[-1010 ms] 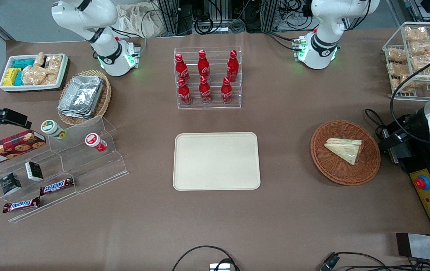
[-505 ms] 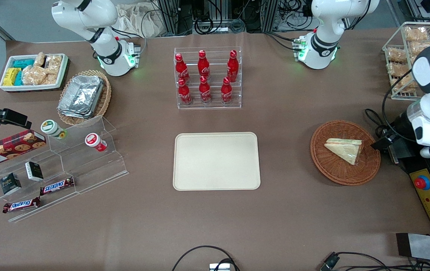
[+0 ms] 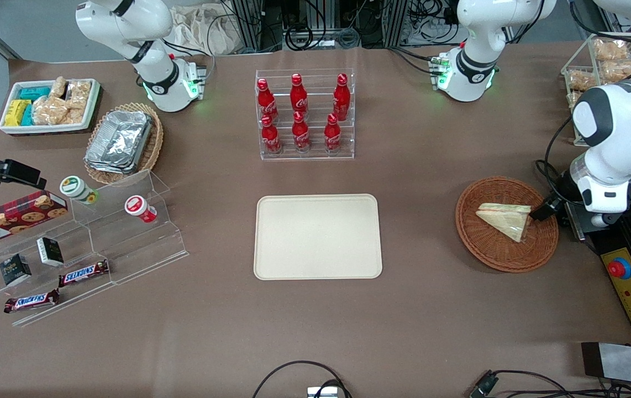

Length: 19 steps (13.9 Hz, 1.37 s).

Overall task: Place sandwich from basket to tray
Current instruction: 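Lower the open left gripper and close it on the wrapped sandwich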

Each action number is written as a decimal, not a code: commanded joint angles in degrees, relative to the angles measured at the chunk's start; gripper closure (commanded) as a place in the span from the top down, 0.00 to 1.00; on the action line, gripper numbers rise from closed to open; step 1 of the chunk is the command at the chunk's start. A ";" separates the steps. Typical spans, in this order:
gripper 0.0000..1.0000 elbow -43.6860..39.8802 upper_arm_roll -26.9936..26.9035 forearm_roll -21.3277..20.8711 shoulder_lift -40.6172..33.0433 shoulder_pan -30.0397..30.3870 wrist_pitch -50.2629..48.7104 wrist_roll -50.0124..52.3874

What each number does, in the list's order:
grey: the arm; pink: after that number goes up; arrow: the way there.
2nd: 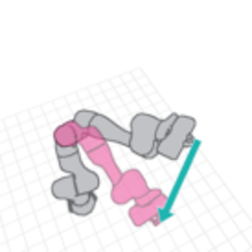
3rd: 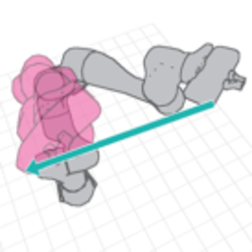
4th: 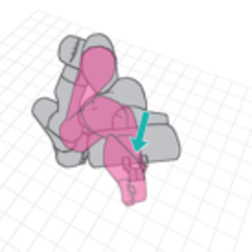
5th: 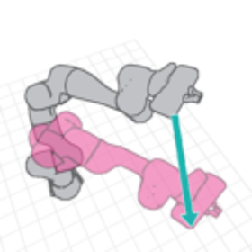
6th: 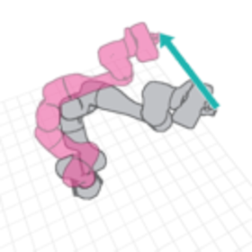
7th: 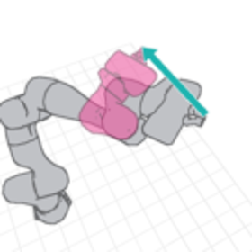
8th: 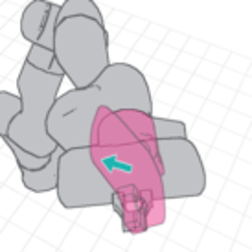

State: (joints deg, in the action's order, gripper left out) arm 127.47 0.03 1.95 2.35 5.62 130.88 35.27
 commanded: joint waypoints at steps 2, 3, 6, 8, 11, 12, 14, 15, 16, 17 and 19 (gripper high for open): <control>1.00 4.44 0.23 2.61 -0.77 0.36 5.25 0.50; 1.00 5.32 0.23 4.19 -0.51 0.79 7.00 0.50; 1.00 6.65 0.23 4.64 1.24 1.50 10.53 0.42; 1.00 7.35 0.32 4.64 2.56 1.50 12.98 0.42; 1.00 8.23 0.40 4.73 4.50 1.50 16.07 0.50; 1.00 8.23 0.41 4.73 4.94 1.41 16.51 0.42; 1.00 8.32 0.49 4.82 5.82 1.15 17.83 0.50; 1.00 8.32 0.49 4.82 6.34 1.06 18.62 0.50; 1.00 8.41 0.58 4.91 6.70 0.97 19.41 0.50; 1.00 8.49 0.58 4.91 7.31 0.89 20.02 0.50; 1.00 8.50 0.76 5.52 8.10 0.80 20.90 0.50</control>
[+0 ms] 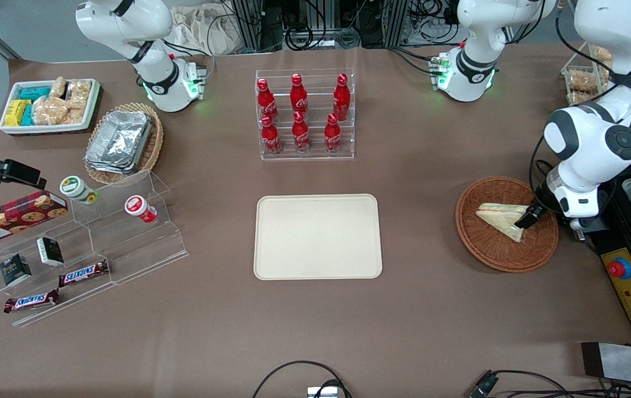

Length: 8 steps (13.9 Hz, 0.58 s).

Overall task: Place sandwich from basket to tray
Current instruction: 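Lower the open left gripper and close it on the wrapped sandwich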

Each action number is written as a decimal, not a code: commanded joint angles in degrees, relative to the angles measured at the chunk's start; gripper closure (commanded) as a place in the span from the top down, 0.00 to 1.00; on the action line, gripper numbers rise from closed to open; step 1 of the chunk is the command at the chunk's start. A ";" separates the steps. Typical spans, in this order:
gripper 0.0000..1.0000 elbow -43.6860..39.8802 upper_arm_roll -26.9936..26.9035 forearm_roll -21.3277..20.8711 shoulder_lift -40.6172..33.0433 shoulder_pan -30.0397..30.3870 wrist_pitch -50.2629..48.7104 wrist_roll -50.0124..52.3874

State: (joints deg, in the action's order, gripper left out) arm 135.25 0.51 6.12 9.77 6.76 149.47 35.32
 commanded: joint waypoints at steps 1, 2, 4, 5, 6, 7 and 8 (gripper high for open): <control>1.00 0.72 0.36 1.35 0.86 -0.43 2.58 0.45; 0.96 0.72 0.45 1.44 1.12 -0.69 2.67 0.45; 0.85 0.81 0.45 1.44 1.30 -1.31 3.11 0.53; 0.75 0.81 0.45 1.44 1.56 -1.40 3.11 0.53; 0.63 0.81 0.45 1.44 1.56 -1.66 3.11 0.53; 0.52 0.81 0.45 1.44 1.65 -2.10 3.11 0.53; 0.39 0.81 0.45 1.44 1.57 -2.19 3.11 0.53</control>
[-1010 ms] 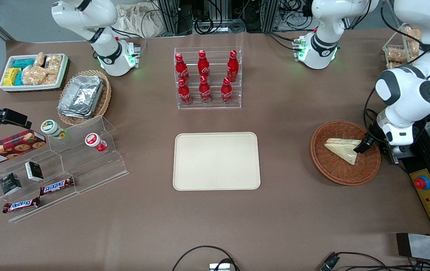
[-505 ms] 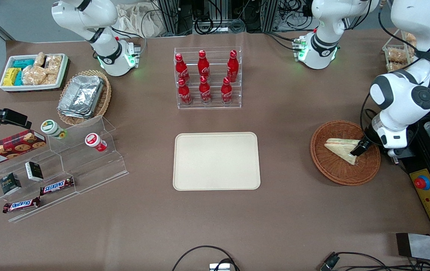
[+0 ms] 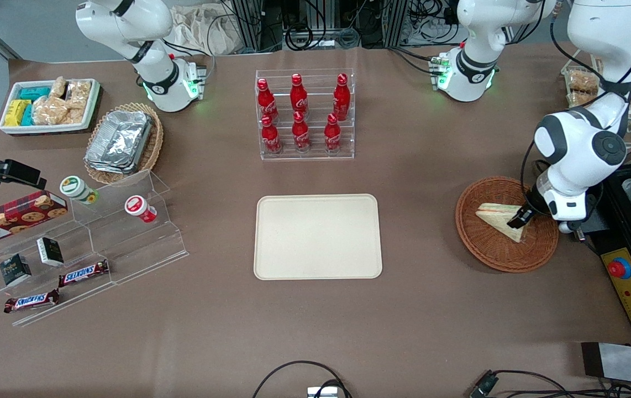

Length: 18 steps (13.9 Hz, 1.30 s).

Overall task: Place sandwich from basket to tray
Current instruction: 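Lift the sandwich with the left gripper and carry it over the cream tray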

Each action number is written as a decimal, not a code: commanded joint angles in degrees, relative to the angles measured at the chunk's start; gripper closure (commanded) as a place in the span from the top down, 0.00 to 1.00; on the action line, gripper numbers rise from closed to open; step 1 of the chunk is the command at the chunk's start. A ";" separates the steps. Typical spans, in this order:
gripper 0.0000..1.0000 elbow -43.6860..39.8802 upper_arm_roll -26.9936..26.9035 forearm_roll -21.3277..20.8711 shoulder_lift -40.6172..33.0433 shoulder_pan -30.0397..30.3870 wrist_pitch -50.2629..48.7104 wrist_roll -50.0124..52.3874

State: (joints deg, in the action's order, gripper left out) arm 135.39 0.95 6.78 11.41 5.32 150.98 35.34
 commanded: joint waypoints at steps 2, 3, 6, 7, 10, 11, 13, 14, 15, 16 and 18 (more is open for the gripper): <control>0.23 0.84 0.02 0.77 -0.34 -0.75 1.51 0.43; 0.23 0.93 0.02 0.69 -0.69 -0.75 1.16 0.25; 0.23 0.50 0.02 0.34 -4.02 -1.01 -2.42 -0.71; 0.23 0.23 0.10 -0.45 -5.69 -1.01 -4.62 -0.80; 0.23 -2.92 1.33 -2.47 -10.70 -1.01 -13.48 -3.69; 0.23 -5.11 2.12 -3.61 -12.02 -1.01 -17.70 -4.66; 0.23 -12.56 4.49 -6.95 -12.38 -1.01 -27.62 -6.51; 0.23 -16.52 5.80 -8.09 -12.03 -1.01 -32.63 -6.86; 0.23 -19.52 7.38 -8.54 -12.03 -1.01 -35.90 -7.83; 0.23 -21.29 8.88 -8.54 -12.03 -1.01 -37.59 -8.70; 0.23 -23.49 12.48 -8.72 -12.20 -1.01 -40.14 -10.11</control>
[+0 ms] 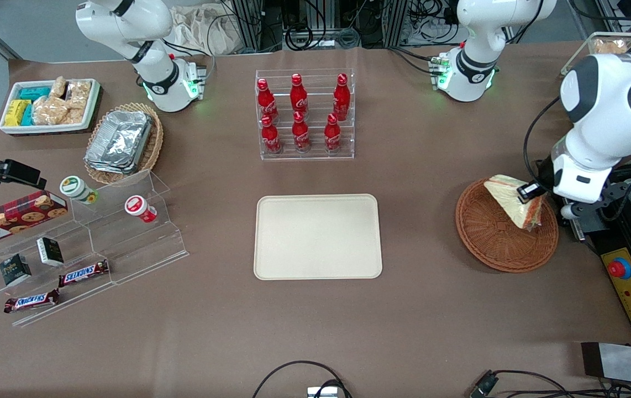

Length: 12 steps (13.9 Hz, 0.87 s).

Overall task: Place sandwich from basket to tray
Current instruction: 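Lift the sandwich with the left gripper and carry it over the cream tray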

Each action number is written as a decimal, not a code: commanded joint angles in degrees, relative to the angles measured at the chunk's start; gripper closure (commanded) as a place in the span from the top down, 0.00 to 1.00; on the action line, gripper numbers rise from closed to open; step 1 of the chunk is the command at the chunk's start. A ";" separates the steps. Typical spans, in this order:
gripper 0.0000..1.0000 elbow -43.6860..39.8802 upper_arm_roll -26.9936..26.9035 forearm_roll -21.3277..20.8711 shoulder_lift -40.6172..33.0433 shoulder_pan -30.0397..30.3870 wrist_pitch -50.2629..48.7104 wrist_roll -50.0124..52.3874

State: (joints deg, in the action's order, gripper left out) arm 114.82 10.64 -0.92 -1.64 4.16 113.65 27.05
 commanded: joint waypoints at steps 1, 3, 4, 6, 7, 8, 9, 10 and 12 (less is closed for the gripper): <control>0.23 -3.28 4.63 -1.01 0.68 0.15 -3.00 -2.09; 0.24 -4.16 8.24 -1.10 0.68 0.15 -3.09 -1.65; 0.24 -4.77 10.00 -1.10 0.94 0.15 -3.09 -1.13; 0.24 -5.13 13.34 -1.01 1.29 0.15 -2.48 -1.03; 0.24 -5.39 14.57 -1.01 1.90 0.15 -2.21 -0.95; 0.25 -6.44 15.98 -1.10 2.52 0.15 -2.38 -0.77; 0.26 -6.80 17.56 -1.10 3.04 0.15 -2.47 -0.16; 0.27 -6.89 18.70 -1.19 3.14 0.15 -2.47 0.02; 0.27 -6.89 20.99 -1.36 3.66 0.15 -2.30 -0.07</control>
State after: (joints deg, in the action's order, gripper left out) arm 109.98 29.47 -1.07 0.39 3.90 112.12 26.33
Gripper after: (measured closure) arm 0.727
